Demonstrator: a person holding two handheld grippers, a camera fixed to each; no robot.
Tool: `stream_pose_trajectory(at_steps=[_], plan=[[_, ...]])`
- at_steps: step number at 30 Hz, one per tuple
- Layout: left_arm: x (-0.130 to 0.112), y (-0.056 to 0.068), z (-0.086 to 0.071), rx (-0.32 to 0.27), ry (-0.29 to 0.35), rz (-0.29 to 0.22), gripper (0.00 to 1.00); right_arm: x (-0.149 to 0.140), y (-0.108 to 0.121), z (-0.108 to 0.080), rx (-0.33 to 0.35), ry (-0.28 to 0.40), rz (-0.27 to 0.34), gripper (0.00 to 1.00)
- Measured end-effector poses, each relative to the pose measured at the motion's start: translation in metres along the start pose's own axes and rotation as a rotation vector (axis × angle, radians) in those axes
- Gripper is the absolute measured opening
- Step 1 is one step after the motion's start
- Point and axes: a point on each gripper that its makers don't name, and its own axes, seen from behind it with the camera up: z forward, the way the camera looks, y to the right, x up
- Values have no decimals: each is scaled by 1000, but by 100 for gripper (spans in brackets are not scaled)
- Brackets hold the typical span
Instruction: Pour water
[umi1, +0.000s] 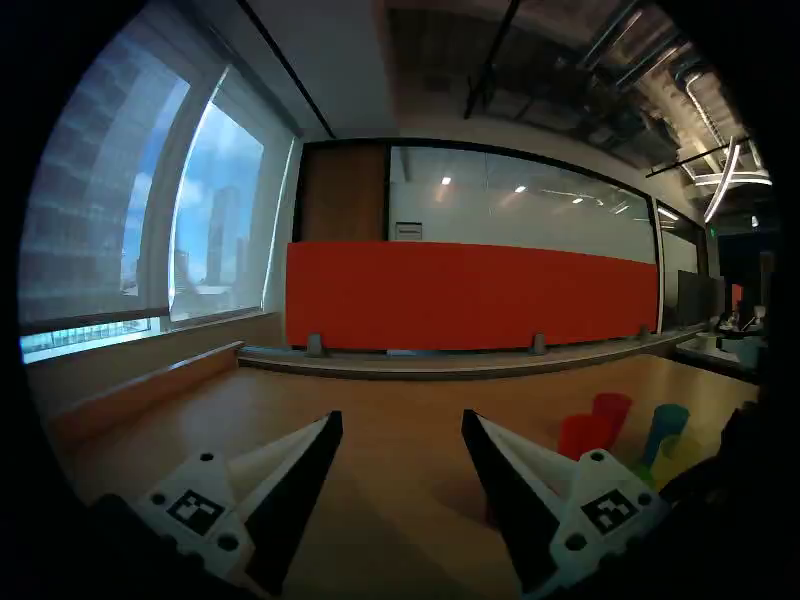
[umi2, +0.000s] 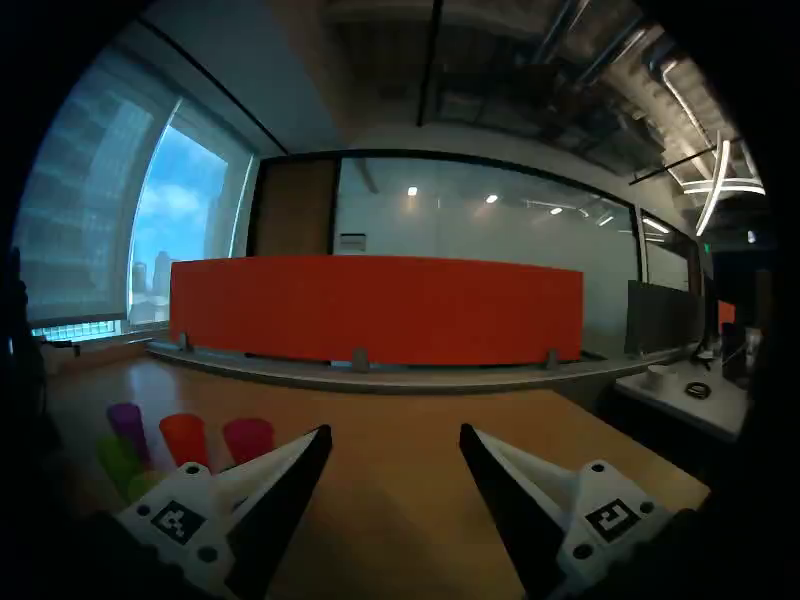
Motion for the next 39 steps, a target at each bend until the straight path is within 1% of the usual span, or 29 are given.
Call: stream_pose_trajectory(at_steps=[6,11,14,20,25,30,35,39], plan=[[24,7,2,-23,-10,-19,88,26,3,7,19,-26,23,99],[55,10,5,-48,-10,-27,89,51,7,13,28,-31,38,99],[74,12,7,-66,-2,-27,89,66,8,15,28,-34,34,99],[103,14,10,-80,-4,-3,89,93,3,19,43,-37,16,99],[123,19,13,-93,-5,33,89,115,-3,18,67,-36,23,99],[135,25,16,-116,-11,44,89,131,-8,16,86,-18,29,99],[141,29,19,-141,-15,46,88,131,-11,16,106,-20,32,99],[142,35,19,-169,-20,38,89,130,-13,16,128,-24,27,99]])
